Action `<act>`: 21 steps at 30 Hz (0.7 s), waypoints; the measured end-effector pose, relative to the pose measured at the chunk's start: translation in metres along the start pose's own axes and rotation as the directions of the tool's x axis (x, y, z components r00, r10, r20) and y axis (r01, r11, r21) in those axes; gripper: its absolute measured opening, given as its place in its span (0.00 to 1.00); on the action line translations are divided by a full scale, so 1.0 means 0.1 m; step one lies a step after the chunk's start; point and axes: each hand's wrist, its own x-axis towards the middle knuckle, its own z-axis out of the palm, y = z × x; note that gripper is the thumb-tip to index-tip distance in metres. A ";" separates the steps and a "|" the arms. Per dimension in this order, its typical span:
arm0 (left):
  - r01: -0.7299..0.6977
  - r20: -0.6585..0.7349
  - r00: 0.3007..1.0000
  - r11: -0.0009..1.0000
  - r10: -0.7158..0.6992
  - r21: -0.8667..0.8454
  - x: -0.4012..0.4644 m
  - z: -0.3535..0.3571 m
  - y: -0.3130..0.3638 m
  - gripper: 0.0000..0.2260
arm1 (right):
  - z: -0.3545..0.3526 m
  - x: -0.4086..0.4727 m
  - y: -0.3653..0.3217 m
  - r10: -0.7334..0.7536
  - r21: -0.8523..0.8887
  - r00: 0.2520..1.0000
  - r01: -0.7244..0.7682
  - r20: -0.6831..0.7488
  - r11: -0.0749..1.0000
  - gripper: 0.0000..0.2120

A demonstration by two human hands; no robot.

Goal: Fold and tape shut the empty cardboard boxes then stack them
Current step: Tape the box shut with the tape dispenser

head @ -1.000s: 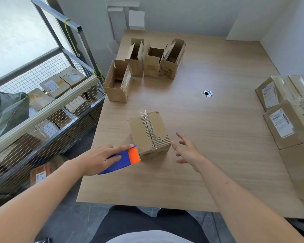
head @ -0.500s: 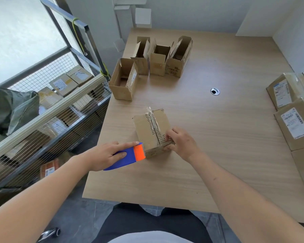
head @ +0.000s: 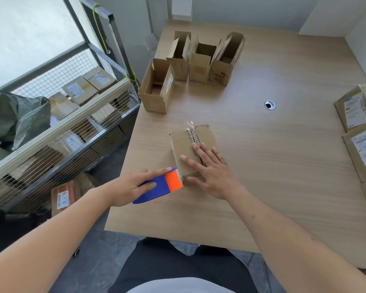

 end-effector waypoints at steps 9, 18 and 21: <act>0.043 -0.043 0.998 0.996 -0.040 0.078 -0.23 -0.04 -0.27 0.25 | -0.07 0.03 -0.07 0.056 0.056 0.997 -0.059 0.046 0.997 0.31; 0.232 -0.111 0.969 0.969 -0.223 0.080 0.21 0.26 -0.04 0.22 | -0.07 0.15 -0.45 0.223 0.117 0.975 -0.221 -0.003 0.968 0.32; 0.290 -0.104 0.954 0.953 -0.282 0.082 0.24 0.19 -0.08 0.21 | -0.11 0.19 -0.50 0.247 0.042 0.969 -0.248 0.023 0.968 0.32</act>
